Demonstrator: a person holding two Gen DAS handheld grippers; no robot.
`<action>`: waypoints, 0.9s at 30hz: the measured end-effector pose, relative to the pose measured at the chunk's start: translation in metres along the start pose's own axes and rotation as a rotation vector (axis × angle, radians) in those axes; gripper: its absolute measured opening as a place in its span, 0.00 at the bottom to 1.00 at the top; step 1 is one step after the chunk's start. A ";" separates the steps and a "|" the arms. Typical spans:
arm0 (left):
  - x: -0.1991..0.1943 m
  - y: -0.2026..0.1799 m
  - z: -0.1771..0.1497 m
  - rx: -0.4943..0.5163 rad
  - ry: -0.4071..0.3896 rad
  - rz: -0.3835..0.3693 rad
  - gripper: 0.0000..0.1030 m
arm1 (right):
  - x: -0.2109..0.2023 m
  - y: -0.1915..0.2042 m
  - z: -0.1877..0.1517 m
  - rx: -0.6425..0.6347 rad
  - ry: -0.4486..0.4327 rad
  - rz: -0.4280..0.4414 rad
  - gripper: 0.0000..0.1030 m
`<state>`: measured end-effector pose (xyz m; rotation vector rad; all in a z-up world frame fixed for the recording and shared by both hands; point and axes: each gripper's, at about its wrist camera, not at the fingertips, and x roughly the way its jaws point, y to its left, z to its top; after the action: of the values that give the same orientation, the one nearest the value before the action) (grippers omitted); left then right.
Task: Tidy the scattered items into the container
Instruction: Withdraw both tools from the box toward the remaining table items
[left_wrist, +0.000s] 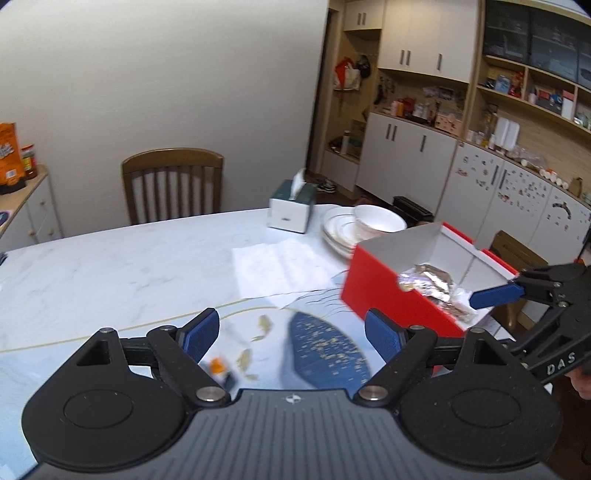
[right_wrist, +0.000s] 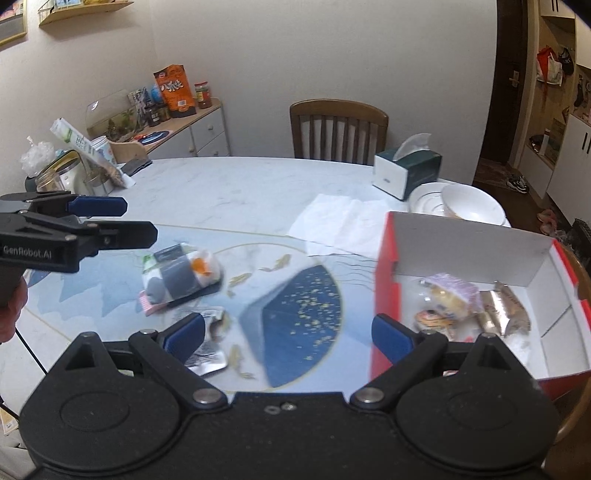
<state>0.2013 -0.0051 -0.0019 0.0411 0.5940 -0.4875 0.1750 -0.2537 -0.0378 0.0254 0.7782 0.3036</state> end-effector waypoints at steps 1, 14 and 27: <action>-0.003 0.006 -0.002 -0.006 0.002 0.007 0.84 | 0.001 0.005 -0.001 -0.002 0.001 0.000 0.94; -0.025 0.064 -0.033 -0.024 0.021 0.055 1.00 | 0.025 0.060 -0.008 -0.034 0.020 -0.006 0.94; -0.043 0.056 -0.092 0.086 0.057 -0.036 1.00 | 0.080 0.084 -0.016 -0.066 0.072 -0.036 0.94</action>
<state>0.1473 0.0789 -0.0603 0.1264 0.6299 -0.5480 0.1955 -0.1526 -0.0930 -0.0619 0.8391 0.2966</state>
